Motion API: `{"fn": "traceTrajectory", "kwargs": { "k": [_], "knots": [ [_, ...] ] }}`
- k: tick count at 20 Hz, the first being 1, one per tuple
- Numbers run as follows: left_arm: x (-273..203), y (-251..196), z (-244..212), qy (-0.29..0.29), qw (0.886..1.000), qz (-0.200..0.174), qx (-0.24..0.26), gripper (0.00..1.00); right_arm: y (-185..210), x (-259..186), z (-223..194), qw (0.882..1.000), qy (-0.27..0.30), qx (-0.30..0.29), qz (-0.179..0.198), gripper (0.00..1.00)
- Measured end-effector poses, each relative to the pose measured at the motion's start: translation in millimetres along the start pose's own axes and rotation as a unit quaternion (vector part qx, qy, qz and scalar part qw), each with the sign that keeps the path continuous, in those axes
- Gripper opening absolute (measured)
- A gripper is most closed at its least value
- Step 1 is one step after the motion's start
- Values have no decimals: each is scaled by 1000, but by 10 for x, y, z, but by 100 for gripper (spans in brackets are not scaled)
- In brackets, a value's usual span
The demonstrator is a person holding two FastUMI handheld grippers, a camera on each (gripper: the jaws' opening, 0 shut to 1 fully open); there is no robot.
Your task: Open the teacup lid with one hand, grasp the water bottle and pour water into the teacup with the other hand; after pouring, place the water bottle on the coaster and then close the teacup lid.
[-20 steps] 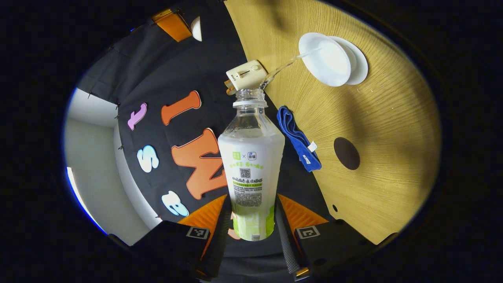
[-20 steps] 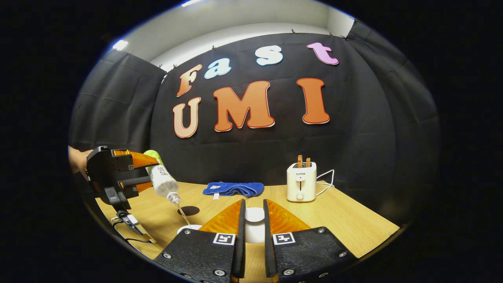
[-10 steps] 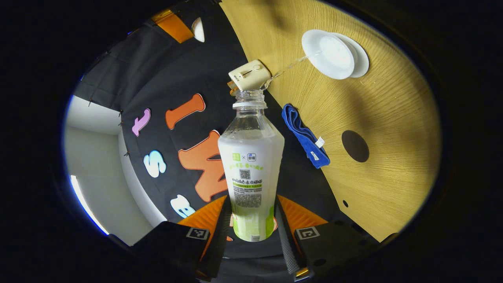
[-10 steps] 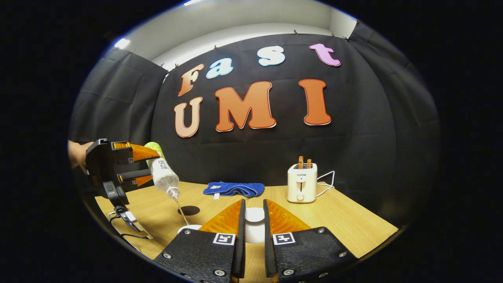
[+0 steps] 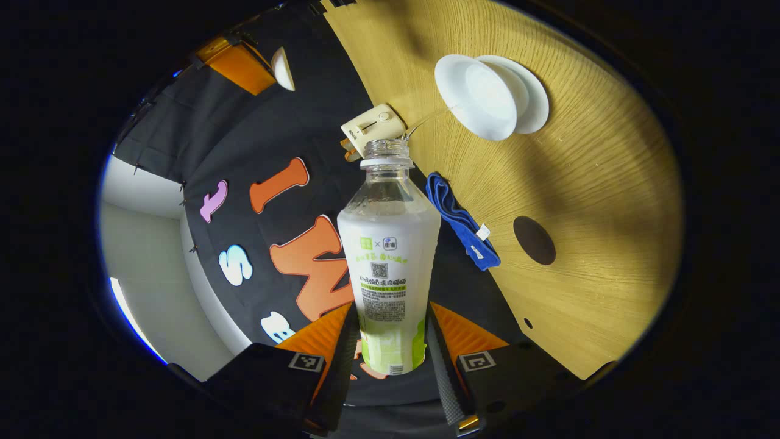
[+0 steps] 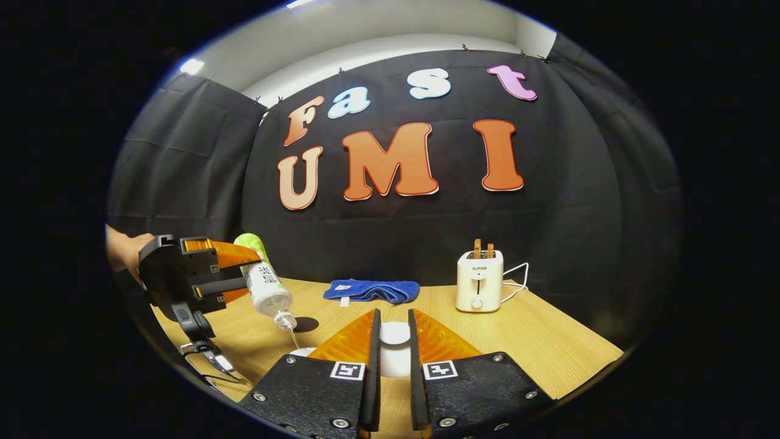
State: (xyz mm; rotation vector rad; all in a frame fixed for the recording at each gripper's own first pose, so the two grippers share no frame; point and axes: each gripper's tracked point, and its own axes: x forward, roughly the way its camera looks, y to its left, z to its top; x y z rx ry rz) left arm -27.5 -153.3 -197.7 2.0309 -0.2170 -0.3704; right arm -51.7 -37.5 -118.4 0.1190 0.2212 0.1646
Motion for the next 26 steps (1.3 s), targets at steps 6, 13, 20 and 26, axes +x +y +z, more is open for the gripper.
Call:
{"fn": "traceTrajectory", "kwargs": {
  "k": [6,13,20,26],
  "knots": [
    [63,-166,84,-12,1000,-2,-26,63,100,59,-40,1000,6,-1,9,20],
    [97,-217,-24,-8,991,-6,-132,67,276,193,-137,1000,21,-10,21,20],
    [185,-414,-486,41,941,-4,-336,65,428,313,-185,999,33,-17,34,20],
    [229,-238,-1059,84,855,56,-509,61,471,377,-142,999,34,-22,36,20]
  ]
}}
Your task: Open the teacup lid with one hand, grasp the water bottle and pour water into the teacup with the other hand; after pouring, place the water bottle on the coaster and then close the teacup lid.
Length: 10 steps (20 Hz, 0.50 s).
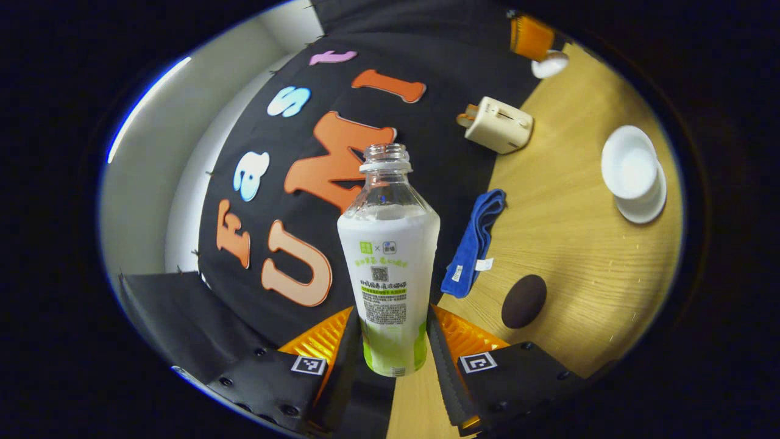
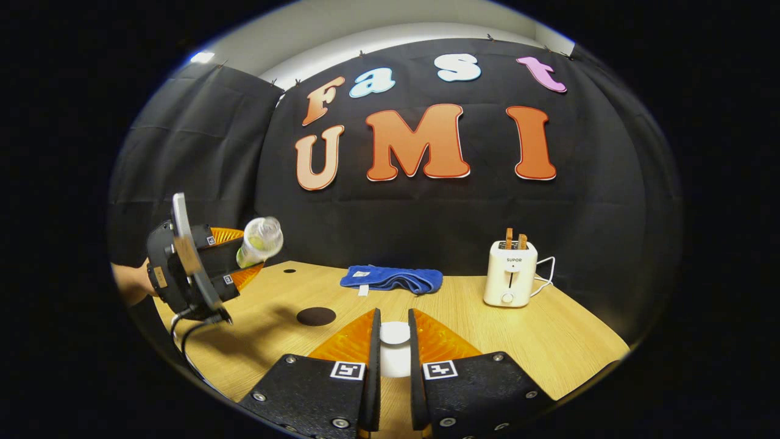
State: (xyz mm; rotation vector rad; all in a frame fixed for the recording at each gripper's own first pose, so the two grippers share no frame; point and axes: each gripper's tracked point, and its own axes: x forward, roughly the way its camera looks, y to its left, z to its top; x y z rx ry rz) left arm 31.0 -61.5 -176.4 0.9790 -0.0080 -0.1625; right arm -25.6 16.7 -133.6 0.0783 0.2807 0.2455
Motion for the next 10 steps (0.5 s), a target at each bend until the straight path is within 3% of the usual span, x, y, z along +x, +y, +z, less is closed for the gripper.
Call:
{"fn": "traceTrajectory", "kwargs": {
  "k": [3,4,7,10],
  "knots": [
    [100,279,140,-1,993,31,-117,65,55,24,80,1000,-7,2,4,16],
    [131,293,154,-2,986,33,-162,64,86,34,84,1000,-9,2,6,20],
    [140,276,249,-19,950,17,-311,65,160,37,116,1000,-12,-1,11,20],
    [208,158,268,-9,912,-1,-409,61,214,34,135,1000,-14,-8,16,20]
  ]
}}
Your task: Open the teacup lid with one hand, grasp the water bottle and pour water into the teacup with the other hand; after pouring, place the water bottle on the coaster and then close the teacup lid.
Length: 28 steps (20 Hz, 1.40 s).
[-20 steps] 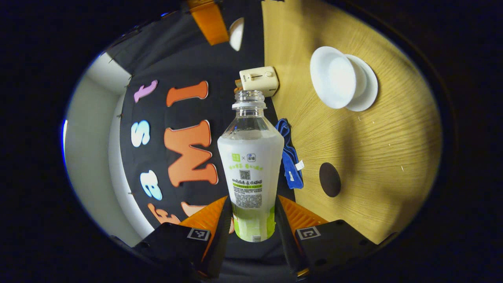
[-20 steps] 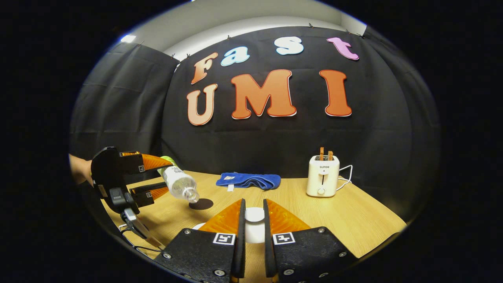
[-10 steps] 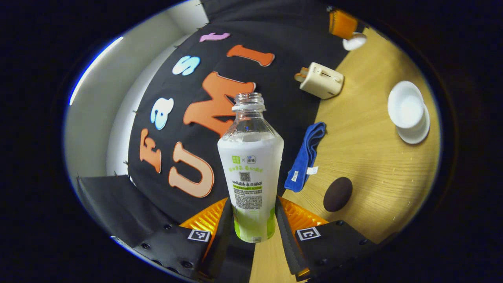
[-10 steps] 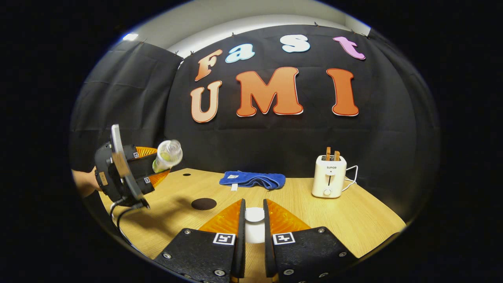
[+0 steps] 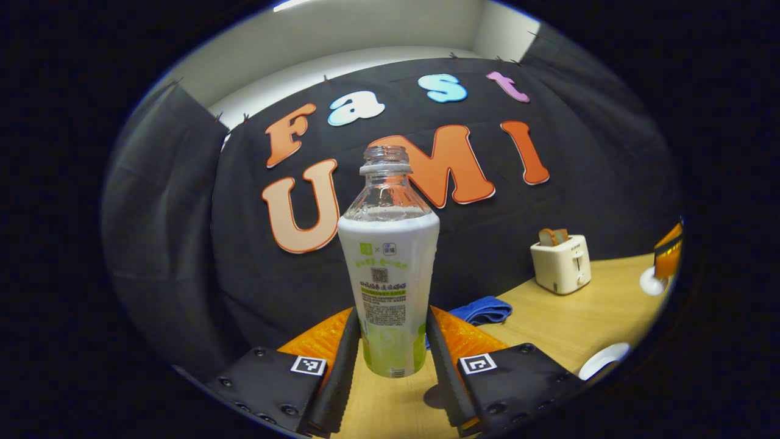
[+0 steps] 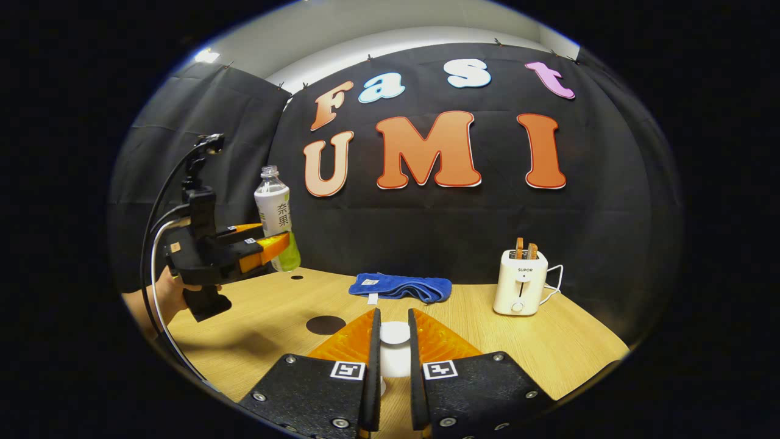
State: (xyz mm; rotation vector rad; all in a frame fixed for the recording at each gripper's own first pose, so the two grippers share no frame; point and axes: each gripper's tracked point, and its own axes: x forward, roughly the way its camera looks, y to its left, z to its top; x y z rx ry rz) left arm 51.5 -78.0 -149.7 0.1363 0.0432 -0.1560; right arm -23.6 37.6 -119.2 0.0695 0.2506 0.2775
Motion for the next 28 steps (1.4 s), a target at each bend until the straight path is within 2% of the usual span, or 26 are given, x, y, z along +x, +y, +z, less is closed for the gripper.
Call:
{"fn": "traceTrajectory", "kwargs": {
  "k": [1,4,5,6,7,14,20,22,23,26,28],
  "knots": [
    [7,-21,-47,9,1000,-2,-24,65,13,6,18,1000,-2,-1,2,20],
    [129,-172,-245,39,993,-21,-109,65,13,23,26,1000,-6,0,4,20],
    [160,-167,-357,57,989,-26,-131,61,10,30,14,1000,-4,2,5,20],
    [153,-170,-464,74,986,-23,-144,67,7,38,1,1000,-4,4,5,20],
    [197,-191,-568,88,984,-22,-151,65,3,43,-20,1000,-2,5,6,20],
    [321,-397,-1310,186,970,-41,-153,65,71,92,-172,1000,14,9,17,20],
    [271,-686,-1535,207,970,-71,-109,63,222,126,-258,999,23,10,37,20],
    [266,-705,-1596,212,970,-71,-92,63,272,126,-325,999,30,10,41,20],
    [237,-713,-1638,219,969,-70,-87,67,298,129,-359,998,35,11,44,20],
    [218,-737,-1635,217,970,-70,-84,70,399,160,-473,997,48,11,55,20],
    [177,-738,-1624,217,970,-69,-79,81,448,174,-561,997,57,9,60,20]
  ]
}}
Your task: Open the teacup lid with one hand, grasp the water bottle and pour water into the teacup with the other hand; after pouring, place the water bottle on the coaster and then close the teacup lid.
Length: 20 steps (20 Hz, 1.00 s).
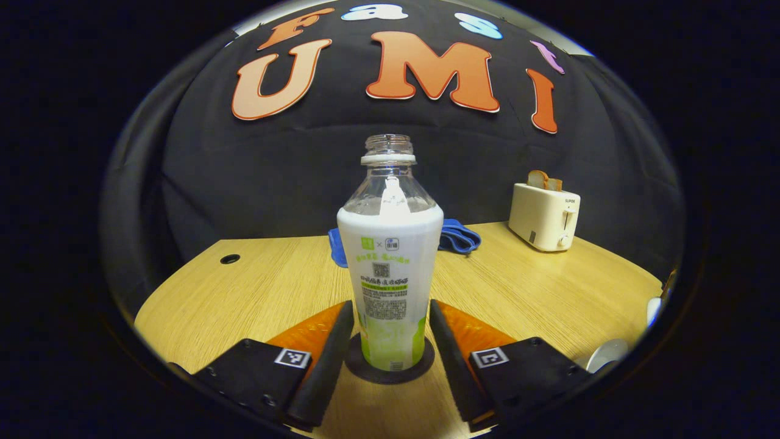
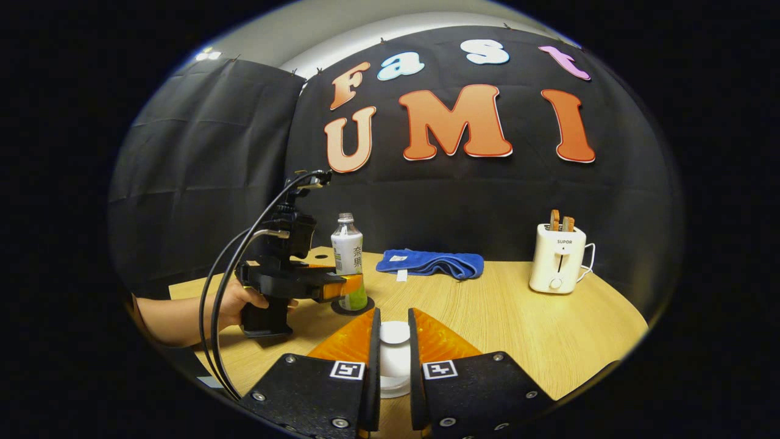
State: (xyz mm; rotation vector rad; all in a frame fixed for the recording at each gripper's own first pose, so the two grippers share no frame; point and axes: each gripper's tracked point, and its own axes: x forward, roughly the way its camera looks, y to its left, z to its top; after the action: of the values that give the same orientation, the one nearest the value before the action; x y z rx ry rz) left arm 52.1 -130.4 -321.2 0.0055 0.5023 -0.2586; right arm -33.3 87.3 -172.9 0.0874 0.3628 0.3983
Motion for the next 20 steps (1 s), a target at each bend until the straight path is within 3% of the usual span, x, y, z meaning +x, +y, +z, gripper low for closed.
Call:
{"fn": "traceTrajectory", "kwargs": {
  "k": [1,3,15,17,19,20],
  "knots": [
    [-40,6,7,-2,1000,4,3,89,22,22,-37,1000,3,0,2,20],
    [-107,7,24,-7,1000,7,8,97,56,60,-104,1000,8,-1,5,20],
    [-732,144,262,-60,997,40,-1,96,116,226,-489,999,41,-20,1,20],
    [-820,193,315,-69,996,48,2,97,93,229,-469,999,38,-24,-7,22],
    [-918,234,373,-78,995,55,2,97,94,223,-482,999,42,-30,-11,30],
    [-962,254,405,-85,995,58,1,97,104,213,-460,999,40,-34,-12,28]
  ]
}}
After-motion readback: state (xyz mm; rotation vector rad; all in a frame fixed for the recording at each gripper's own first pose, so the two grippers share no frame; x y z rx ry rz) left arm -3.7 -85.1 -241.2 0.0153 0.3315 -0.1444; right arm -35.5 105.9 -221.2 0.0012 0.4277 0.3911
